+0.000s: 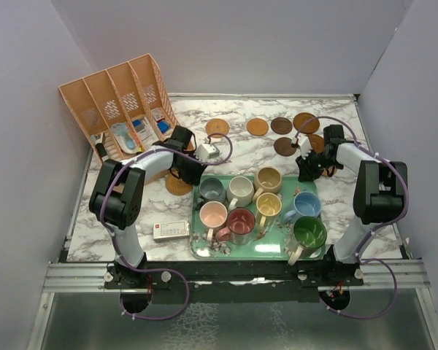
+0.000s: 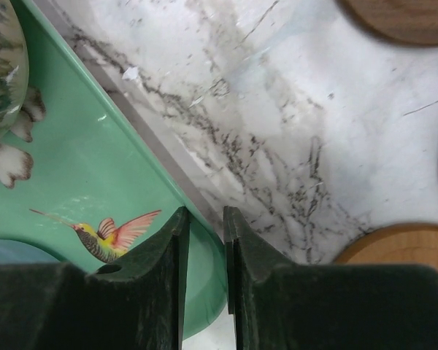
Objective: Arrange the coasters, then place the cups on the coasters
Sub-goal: Move the tray to the center of the board, then move the coaster to the center of the board.
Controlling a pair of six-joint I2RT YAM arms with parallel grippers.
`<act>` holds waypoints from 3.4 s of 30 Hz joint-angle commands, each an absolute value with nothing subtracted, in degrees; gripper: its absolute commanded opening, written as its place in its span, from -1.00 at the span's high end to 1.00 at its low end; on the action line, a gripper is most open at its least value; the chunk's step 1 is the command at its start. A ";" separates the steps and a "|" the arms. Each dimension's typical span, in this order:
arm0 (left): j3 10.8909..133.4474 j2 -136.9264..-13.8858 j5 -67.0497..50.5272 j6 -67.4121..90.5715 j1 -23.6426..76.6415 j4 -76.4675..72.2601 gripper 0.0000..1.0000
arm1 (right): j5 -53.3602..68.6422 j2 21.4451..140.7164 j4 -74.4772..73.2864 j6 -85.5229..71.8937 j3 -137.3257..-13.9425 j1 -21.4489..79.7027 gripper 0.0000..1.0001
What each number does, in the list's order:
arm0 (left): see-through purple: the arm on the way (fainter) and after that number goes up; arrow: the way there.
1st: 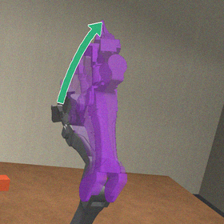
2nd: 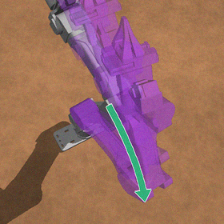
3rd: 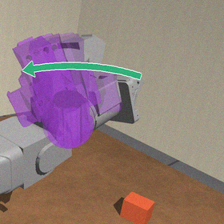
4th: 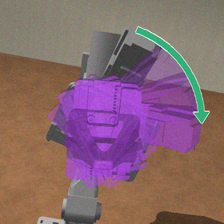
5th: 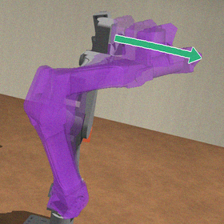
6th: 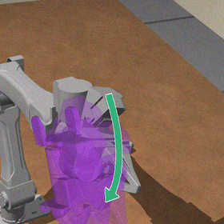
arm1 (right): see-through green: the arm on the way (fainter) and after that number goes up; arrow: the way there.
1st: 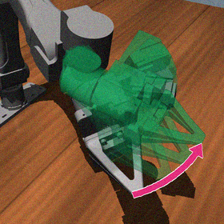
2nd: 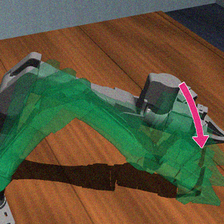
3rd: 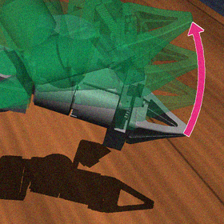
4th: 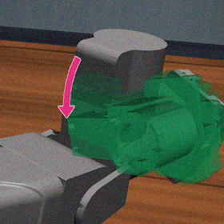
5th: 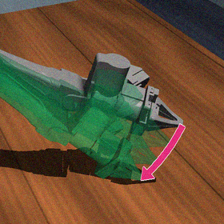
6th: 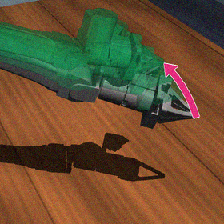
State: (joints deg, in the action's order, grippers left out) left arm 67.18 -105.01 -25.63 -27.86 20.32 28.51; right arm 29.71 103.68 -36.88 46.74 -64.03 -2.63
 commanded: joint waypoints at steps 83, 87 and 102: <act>73.04 -97.56 -14.14 -29.44 20.46 35.11 0.39 | 26.09 106.53 -39.99 25.75 -67.41 -3.49 0.47; 73.17 -97.55 -13.60 -29.41 20.09 35.08 0.39 | 27.40 107.07 -40.25 26.00 -67.66 -2.19 0.48; 71.55 -94.46 -11.18 -29.54 16.98 32.76 0.39 | 30.13 111.42 -39.62 25.96 -68.90 7.70 0.53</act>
